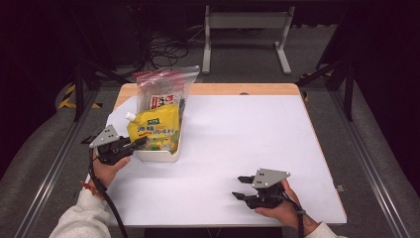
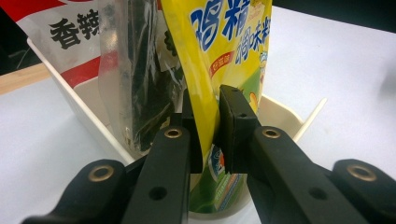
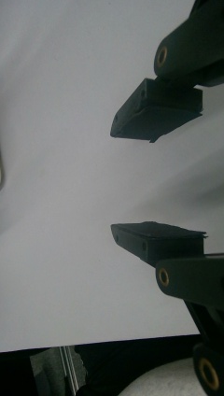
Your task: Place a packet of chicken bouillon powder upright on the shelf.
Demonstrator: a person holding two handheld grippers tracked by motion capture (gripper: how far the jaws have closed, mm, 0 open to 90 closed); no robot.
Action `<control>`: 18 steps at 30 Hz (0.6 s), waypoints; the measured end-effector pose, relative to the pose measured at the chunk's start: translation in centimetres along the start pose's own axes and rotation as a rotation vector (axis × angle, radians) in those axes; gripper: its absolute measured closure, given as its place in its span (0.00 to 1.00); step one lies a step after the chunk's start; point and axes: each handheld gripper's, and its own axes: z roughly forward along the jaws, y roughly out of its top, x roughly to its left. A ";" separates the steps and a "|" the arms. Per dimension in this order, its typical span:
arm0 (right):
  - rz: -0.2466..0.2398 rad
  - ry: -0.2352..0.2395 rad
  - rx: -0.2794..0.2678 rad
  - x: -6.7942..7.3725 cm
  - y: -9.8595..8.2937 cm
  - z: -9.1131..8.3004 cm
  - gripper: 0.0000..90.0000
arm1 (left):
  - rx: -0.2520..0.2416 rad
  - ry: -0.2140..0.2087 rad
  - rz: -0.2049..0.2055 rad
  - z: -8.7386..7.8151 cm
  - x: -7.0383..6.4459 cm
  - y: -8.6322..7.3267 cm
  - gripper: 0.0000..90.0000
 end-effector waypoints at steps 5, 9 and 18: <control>-0.001 -0.001 0.000 0.0 0.0 0.0 0.51 | 0.001 0.006 -0.001 0.0 -0.1 0.0 0.90; -0.002 -0.002 -0.001 -0.1 0.0 0.0 0.51 | 0.003 0.003 -0.005 0.1 -0.1 -0.1 0.90; -0.002 -0.007 -0.003 -0.1 0.1 -0.1 0.51 | 0.013 0.004 -0.011 0.1 0.0 -0.5 0.89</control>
